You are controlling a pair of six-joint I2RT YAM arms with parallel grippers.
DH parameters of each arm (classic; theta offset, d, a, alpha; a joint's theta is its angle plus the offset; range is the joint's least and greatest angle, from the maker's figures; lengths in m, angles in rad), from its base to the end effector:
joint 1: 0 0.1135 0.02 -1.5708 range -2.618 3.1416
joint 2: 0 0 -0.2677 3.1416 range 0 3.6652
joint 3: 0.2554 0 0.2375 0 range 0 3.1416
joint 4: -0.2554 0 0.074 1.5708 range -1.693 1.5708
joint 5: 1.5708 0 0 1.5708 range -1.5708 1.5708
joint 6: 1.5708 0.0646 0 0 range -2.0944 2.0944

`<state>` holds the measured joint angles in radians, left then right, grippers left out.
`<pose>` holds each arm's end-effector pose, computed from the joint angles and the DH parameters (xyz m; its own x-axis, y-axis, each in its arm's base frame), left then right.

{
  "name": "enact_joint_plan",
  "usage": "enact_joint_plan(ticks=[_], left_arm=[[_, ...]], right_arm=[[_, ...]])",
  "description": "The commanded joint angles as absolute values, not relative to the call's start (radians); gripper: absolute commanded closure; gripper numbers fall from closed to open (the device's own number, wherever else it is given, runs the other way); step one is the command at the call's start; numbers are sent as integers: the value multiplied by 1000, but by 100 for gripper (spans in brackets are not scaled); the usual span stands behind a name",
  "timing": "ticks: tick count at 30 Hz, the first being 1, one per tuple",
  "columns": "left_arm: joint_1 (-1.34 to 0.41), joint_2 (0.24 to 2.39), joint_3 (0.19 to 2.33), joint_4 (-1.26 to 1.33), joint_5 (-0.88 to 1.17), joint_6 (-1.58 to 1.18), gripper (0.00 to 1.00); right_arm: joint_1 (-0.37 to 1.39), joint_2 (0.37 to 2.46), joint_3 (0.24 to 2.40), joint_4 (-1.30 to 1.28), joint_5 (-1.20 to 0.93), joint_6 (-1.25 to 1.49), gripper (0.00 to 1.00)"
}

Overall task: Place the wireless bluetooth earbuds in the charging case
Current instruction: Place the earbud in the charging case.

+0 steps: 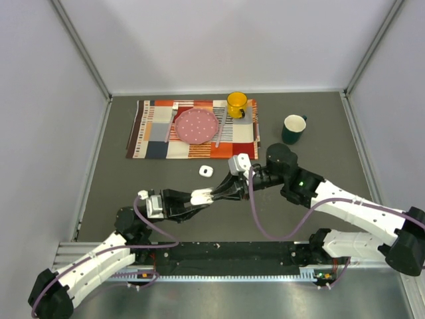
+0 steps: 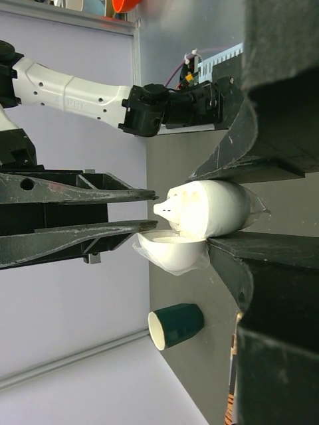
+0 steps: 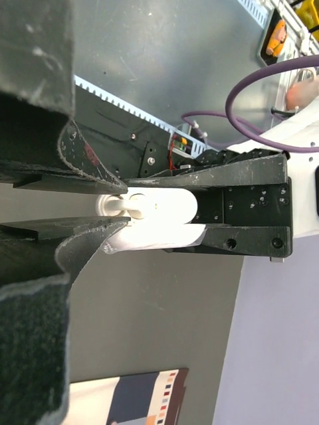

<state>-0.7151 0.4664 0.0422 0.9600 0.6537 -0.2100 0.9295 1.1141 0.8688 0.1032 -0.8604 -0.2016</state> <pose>0.0669 -0.1101 0.2579 0.1862 -0.3809 -0.9057 0.9756 0.1811 0.1244 0.1129 0.2331 0.3397 0.1115 -0.0689 -0.9914 -0.9688 -0.2297 -0.0930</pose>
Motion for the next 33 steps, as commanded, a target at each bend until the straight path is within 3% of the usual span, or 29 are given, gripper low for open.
enact_joint_plan(ticks=[1, 8, 18, 33], left_arm=[[-719, 446, 44, 1003, 673, -201, 100], [-719, 436, 41, 991, 663, -201, 100], [-719, 434, 40, 989, 649, -209, 100], [-719, 420, 29, 988, 606, -207, 100]], right_arm=[[936, 1055, 859, 161, -792, -222, 81], [936, 1026, 835, 213, -804, -189, 82], [936, 1069, 830, 299, -870, -104, 94], [946, 1045, 784, 342, -922, -106, 97]])
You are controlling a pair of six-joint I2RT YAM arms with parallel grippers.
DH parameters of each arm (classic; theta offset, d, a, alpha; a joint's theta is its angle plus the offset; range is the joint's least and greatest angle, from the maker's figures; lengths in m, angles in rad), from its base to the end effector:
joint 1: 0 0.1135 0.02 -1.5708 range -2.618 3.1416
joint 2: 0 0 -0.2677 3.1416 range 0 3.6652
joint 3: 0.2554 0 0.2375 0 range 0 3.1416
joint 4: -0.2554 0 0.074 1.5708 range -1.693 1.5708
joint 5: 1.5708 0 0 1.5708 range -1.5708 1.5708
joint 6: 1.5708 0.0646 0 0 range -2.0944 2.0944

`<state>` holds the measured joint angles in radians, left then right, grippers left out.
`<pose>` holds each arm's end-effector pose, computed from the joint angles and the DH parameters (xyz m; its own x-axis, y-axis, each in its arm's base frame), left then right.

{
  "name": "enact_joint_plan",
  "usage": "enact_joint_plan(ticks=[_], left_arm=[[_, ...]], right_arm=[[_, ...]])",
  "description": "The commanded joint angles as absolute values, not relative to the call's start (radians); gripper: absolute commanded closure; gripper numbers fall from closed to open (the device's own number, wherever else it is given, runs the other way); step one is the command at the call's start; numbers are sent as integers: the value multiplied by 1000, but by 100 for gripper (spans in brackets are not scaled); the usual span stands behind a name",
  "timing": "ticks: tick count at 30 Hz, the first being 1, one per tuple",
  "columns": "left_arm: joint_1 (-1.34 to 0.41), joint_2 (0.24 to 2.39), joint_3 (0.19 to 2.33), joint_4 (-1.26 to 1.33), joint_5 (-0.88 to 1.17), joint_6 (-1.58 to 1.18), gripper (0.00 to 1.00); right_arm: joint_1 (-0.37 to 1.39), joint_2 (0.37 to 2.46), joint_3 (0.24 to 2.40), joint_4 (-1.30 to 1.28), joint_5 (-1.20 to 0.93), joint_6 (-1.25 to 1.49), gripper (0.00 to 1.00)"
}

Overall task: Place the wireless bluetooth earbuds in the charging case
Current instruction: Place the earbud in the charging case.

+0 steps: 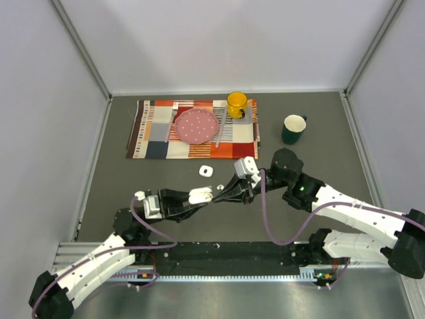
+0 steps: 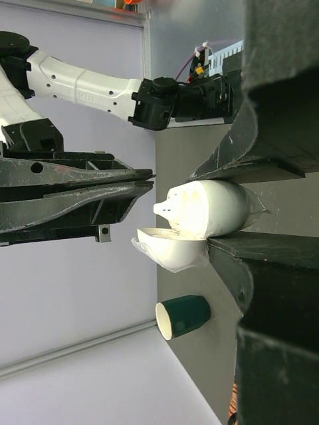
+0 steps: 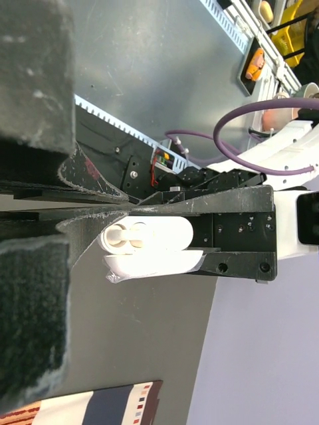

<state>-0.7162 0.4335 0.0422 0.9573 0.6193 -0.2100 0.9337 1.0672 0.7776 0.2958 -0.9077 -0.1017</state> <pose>0.0653 -0.1066 0.2617 0.2071 -0.4053 -0.8904 0.9686 0.2127 0.1285 0.1030 0.2248 0.3406 0.1015 0.0321 -0.9943 -0.9583 -0.2654 -0.1064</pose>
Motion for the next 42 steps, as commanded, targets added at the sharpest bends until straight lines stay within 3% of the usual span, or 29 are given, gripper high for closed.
enact_joint_plan(ticks=[1, 24, 42], left_arm=[[-718, 420, 29, 989, 607, -207, 100], [-719, 423, 23, 1008, 624, -207, 100], [-719, 399, 21, 956, 575, -190, 100]], right_arm=[[946, 1054, 785, 341, -917, -107, 97], [946, 1121, 802, 371, -862, -72, 99], [946, 977, 753, 333, -752, -132, 83]])
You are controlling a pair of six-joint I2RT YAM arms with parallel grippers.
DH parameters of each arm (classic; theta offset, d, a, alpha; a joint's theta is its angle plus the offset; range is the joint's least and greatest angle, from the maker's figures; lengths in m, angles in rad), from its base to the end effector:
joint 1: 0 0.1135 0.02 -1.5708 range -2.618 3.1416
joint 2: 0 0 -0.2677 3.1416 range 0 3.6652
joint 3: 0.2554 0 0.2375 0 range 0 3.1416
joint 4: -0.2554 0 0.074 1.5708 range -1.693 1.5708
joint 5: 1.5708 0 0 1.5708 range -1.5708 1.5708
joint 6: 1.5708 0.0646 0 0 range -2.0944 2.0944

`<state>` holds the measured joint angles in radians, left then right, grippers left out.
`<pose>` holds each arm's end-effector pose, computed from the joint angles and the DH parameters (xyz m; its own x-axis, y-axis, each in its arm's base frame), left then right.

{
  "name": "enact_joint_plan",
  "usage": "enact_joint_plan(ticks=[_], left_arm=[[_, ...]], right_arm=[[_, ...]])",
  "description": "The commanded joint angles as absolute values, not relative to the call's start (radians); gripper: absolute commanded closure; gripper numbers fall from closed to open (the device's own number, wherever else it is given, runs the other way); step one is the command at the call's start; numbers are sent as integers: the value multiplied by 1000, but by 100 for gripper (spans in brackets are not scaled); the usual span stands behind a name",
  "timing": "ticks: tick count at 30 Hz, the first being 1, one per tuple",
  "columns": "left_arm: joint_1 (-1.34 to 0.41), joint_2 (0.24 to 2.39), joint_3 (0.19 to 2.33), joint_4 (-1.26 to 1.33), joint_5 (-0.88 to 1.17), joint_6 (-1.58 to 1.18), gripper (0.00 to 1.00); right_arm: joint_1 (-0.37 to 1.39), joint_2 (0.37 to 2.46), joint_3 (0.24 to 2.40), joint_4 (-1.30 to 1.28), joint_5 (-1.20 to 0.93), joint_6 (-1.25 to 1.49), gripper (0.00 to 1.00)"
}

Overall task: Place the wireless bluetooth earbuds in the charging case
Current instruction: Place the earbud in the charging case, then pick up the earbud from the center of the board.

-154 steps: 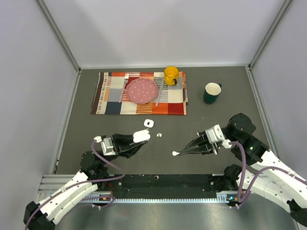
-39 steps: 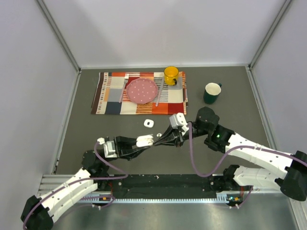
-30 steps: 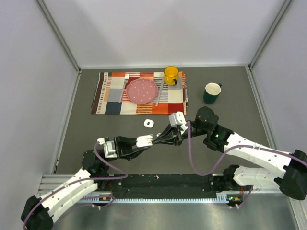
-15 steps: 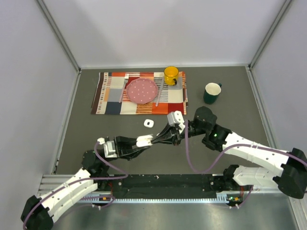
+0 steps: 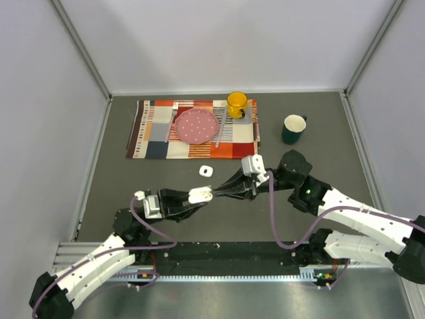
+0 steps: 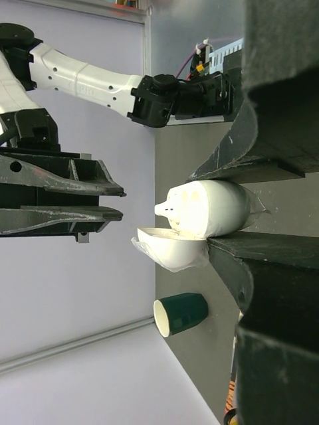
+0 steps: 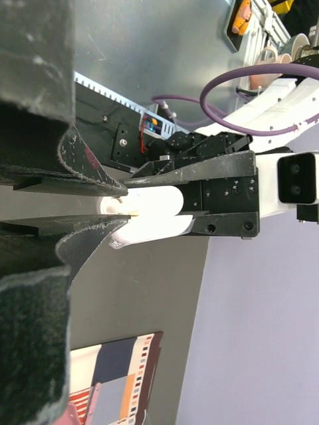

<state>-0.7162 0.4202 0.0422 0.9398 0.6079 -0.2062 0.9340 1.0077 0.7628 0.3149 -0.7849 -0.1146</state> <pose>0.0654 -0.1058 0.2613 0.2083 -0.4041 -0.8907 0.9666 0.2238 0.1245 0.1024 0.2153 0.3507 0.1543 0.0726 -0.9854 -0.9768 -0.1388 -0.1632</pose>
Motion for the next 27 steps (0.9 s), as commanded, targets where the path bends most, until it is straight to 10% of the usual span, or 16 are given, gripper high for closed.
enact_joint_plan(ticks=[1, 27], left_arm=[[-719, 396, 21, 945, 560, -192, 100], [-719, 385, 41, 997, 351, -202, 100]], right_arm=[[945, 968, 753, 333, -747, -133, 83], [940, 744, 638, 298, -195, -109, 55]])
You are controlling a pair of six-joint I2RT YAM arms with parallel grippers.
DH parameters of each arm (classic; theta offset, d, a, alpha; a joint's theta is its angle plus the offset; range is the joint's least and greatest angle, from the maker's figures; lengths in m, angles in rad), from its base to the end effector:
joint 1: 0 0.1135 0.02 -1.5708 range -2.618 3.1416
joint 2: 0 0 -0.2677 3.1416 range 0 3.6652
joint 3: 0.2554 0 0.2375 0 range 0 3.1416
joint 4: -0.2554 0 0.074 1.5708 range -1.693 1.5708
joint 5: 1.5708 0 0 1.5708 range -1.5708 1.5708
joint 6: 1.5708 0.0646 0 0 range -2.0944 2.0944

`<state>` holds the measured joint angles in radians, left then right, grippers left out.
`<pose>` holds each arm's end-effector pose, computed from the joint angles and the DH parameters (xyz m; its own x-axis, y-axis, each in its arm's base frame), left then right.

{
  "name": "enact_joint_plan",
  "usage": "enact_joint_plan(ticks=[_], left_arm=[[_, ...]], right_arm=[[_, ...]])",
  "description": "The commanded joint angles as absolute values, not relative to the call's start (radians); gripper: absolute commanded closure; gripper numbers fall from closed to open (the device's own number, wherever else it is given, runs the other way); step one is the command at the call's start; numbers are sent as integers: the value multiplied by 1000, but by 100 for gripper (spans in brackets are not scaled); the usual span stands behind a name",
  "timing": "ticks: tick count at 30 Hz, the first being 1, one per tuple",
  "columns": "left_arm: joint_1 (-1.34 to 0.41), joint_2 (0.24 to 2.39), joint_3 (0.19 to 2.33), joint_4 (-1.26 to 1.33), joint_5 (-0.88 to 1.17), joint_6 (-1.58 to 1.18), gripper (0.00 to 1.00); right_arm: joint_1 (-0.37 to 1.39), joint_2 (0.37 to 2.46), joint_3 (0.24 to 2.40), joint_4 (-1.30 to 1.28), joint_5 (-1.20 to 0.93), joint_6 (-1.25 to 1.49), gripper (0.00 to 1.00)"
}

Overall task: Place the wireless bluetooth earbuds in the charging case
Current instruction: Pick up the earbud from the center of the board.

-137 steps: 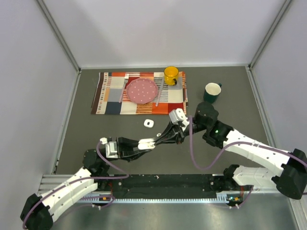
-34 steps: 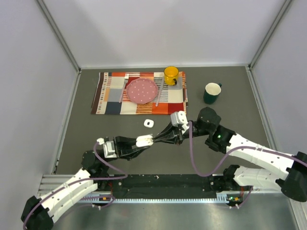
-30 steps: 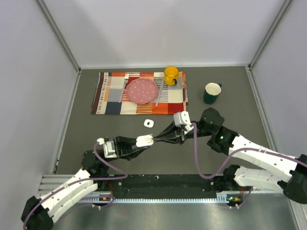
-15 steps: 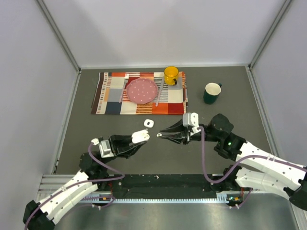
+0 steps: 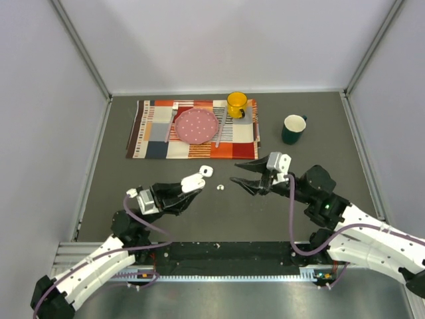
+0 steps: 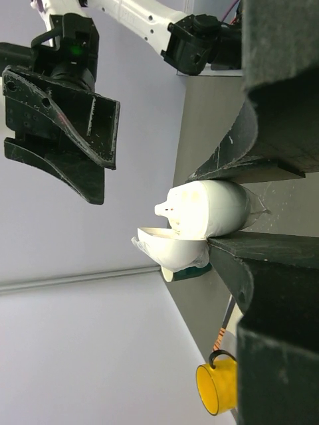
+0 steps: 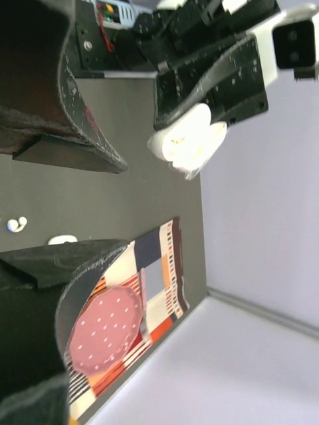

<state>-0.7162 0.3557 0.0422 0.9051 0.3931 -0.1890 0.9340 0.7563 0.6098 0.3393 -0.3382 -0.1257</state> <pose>0.0721 -0.0956 0.2675 0.2542 -0.4513 -0.8554 0.9102 0.4105 0.0539 0.0980 0.1686 0.3489 0.2324 0.1153 -0.9658 -0.9303 0.3161 -0.1861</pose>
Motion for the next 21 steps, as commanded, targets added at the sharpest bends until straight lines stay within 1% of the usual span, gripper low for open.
enact_joint_plan(ticks=[1, 2, 5, 7, 8, 9, 10, 11, 12, 13, 15, 16, 18, 21], left_arm=[[-719, 388, 49, 1018, 348, -209, 100], [-719, 399, 52, 1026, 348, -212, 100], [-719, 410, 74, 1031, 356, -212, 100], [-718, 408, 92, 1028, 350, -213, 100], [-719, 408, 98, 1028, 345, -213, 100], [-719, 407, 116, 1023, 339, -209, 100], [-719, 407, 130, 1014, 333, -190, 100], [-719, 396, 146, 968, 328, -183, 100], [-719, 388, 181, 941, 330, -180, 100], [-719, 373, 193, 913, 333, -179, 100], [-719, 353, 204, 867, 328, -192, 100], [-719, 338, 195, 876, 316, -207, 100], [-719, 322, 148, 934, 336, -222, 100], [-719, 276, 82, 971, 327, -250, 100]], right_arm=[[937, 752, 659, 273, -180, -110, 54], [931, 758, 672, 218, -176, -110, 53], [898, 779, 707, 166, -143, -85, 52], [840, 793, 730, 134, -118, -10, 50], [815, 805, 738, 123, -114, 36, 40], [789, 811, 744, 100, -106, 140, 33], [725, 821, 758, 91, -110, 190, 27], [695, 843, 761, 87, -127, 231, 25], [660, 857, 765, 87, -152, 312, 24], [600, 876, 776, 89, -226, 354, 23], [546, 951, 799, 87, -326, 472, 21], [514, 984, 808, 86, -359, 503, 17], [496, 1079, 842, 69, -435, 569, 16], [494, 1181, 864, 25, -437, 638, 14]])
